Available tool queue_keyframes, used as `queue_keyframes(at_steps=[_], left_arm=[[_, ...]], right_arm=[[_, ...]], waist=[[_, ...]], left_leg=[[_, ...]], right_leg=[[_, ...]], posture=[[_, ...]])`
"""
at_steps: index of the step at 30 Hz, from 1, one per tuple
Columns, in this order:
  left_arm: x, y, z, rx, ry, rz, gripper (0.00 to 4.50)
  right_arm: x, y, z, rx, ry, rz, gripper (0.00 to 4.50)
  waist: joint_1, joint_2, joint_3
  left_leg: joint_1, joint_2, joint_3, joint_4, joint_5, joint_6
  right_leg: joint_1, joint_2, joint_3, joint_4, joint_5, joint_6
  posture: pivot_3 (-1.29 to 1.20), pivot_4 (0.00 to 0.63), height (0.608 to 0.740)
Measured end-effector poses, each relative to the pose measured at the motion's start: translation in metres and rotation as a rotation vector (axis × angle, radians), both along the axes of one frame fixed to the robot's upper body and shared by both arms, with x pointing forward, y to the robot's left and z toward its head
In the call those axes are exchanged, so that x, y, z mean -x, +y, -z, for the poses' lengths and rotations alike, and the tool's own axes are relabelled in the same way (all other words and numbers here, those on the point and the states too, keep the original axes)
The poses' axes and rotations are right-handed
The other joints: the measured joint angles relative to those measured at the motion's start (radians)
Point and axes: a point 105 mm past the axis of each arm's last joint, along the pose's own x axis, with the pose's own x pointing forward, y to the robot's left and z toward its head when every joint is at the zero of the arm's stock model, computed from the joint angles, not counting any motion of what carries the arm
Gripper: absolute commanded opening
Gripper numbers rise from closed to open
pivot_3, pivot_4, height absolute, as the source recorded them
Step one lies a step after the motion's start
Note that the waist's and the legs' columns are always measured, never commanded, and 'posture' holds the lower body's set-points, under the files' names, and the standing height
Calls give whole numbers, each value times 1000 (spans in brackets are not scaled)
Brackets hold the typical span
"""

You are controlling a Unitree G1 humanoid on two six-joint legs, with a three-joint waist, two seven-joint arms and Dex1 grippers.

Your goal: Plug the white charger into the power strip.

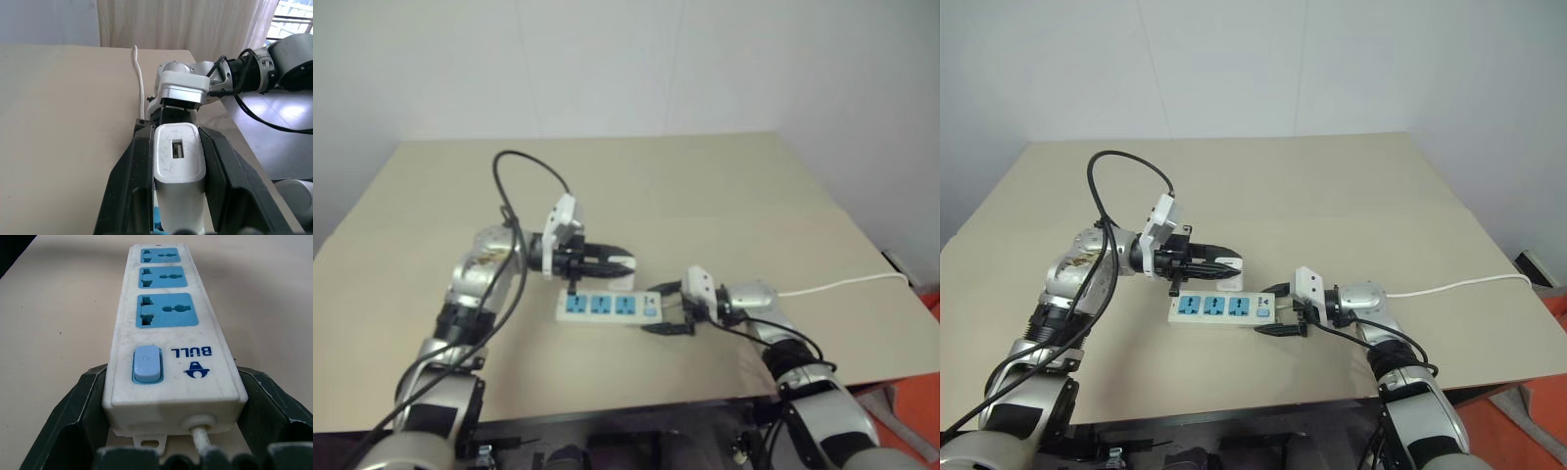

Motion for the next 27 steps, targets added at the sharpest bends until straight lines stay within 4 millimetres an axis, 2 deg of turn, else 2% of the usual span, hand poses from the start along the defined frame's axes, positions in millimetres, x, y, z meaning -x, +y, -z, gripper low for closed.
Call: queue_keyframes(at_steps=[7,13,21,27], left_arm=[[4,2,13,-6,54,40,1026],[2,1,36,-38,117,82,1026],[-7,-18,45,-56,106,134,1026],[-13,-20,46,-70,107,134,1026]], right_arm=[[0,0,1,-2,0,3,3413],[-1,1,2,-7,-1,8,3413],[-1,3,3,-9,1,11,3413],[-1,4,4,-7,1,13,3413]], waist=[[3,0,0],[2,0,0],[-4,0,-1],[-9,0,-1]], left_leg=[[2,0,1,0,0,0],[4,0,3,0,0,0],[5,0,3,0,0,0],[8,0,1,0,0,0]], right_leg=[[1,0,0,0,0,0],[3,0,0,-1,0,0],[5,1,0,-1,0,0],[8,1,0,-1,0,0]], posture=[[0,150,740],[0,150,740],[0,150,740],[0,150,740]])
